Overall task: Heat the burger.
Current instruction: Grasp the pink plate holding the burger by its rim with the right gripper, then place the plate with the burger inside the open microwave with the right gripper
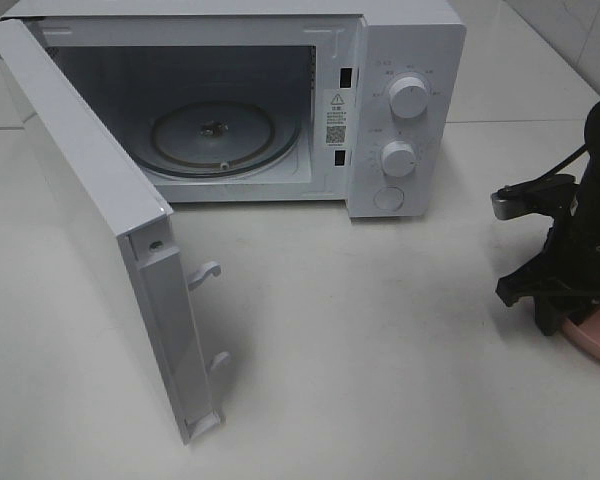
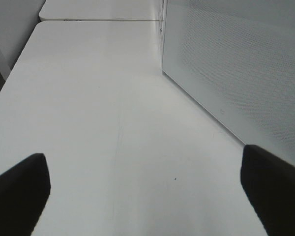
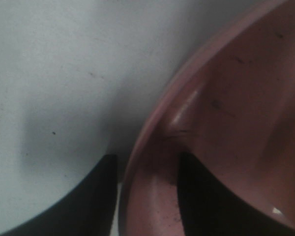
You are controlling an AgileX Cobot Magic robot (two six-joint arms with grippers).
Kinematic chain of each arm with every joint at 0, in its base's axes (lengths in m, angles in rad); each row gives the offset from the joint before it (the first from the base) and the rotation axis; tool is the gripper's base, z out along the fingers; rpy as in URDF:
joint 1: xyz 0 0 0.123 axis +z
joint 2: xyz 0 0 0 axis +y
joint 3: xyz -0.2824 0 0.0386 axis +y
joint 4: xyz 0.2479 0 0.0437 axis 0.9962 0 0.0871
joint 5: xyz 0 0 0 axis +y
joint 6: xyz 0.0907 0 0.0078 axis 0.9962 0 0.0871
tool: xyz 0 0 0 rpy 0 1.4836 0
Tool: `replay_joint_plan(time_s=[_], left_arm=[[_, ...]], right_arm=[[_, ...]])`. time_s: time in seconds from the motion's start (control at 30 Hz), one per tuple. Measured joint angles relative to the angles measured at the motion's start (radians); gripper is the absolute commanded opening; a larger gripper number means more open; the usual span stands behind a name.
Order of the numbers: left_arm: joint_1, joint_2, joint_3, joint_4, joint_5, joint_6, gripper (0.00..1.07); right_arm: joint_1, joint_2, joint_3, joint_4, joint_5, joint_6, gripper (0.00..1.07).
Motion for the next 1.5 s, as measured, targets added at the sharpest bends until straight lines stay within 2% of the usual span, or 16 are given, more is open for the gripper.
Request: replay_joint_plan(time_s=[0.03,0.07,0.13,0.57,1.2,1.5], left_arm=[[0.0,0.0,0.0,0.0,0.0,0.0,1.05],[0.0,0.0,0.0,0.0,0.0,0.0,1.05],[0.0,0.0,0.0,0.0,0.0,0.0,1.05],[0.0,0.0,0.0,0.0,0.0,0.0,1.05],[0.0,0.0,0.0,0.0,0.0,0.0,1.05],[0.0,0.0,0.0,0.0,0.0,0.0,1.05]], right_arm=[[0.0,0.0,0.0,-0.002,0.001,0.006,0.11],[0.0,0.0,0.0,-0.002,0.001,0.006,0.11],[0.001,-0.001,0.0,-0.004,0.005,0.026,0.0],[0.003,-0.001,0.0,-0.009,0.005,0.039,0.0],[0.11,-0.019,0.0,-0.321,0.094,0.381,0.0],[0.172,-0.019,0.0,-0.396,0.155,0.473,0.0]])
